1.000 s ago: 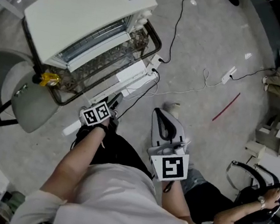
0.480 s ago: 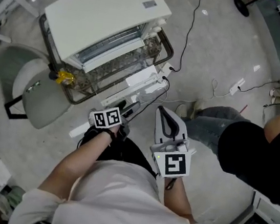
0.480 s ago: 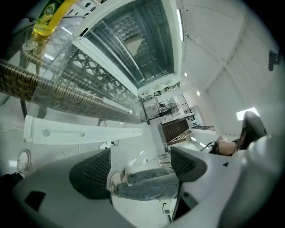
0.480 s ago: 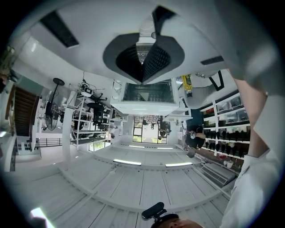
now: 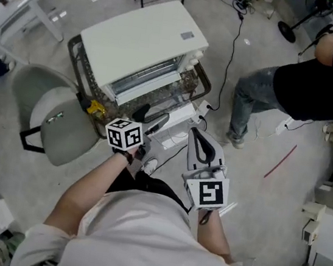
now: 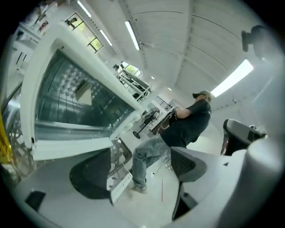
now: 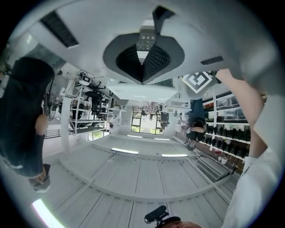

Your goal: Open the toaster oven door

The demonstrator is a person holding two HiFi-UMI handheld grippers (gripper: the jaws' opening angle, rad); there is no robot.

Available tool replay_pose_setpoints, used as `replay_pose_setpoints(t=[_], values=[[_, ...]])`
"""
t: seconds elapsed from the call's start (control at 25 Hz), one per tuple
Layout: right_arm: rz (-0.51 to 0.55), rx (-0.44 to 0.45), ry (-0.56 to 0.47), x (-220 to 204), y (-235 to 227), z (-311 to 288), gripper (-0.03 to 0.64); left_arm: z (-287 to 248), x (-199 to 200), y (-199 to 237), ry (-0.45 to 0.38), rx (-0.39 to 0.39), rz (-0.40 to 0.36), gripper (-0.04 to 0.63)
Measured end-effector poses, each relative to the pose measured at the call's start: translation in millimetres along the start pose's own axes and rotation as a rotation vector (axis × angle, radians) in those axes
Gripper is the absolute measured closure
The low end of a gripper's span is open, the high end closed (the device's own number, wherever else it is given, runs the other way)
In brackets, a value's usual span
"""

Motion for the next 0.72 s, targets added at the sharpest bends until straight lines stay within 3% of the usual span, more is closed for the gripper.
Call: replay_pose_setpoints(t=[0.32,0.48,0.56,0.72], values=[[-0.003,-0.055,-0.060,25,12,5,0.594,35,87,-19,-0.091,0.003,-0.348,0.184],[-0.001,-0.068,-0.088,39,20,2,0.594,48,119,-23,-0.112,0.013,-0.467,0.189],[0.000,-0.072,-0.096,45,24,-1,0.594,56,135,-22,-0.115,0.030,-0.517,0.223],[0.011,-0.089,-0.110,60,31,-4,0.594,79,169,-16,-0.130,0.066,-0.612,0.378]])
Point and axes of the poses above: the fingertips, and each gripper's own axes: z backward along the fingers, y to its left, x out of its top, the point moved 5 cm from there along z, backward along the fingers, and after that the axes turned 11 degrees about -z, right-handed, at the moved point
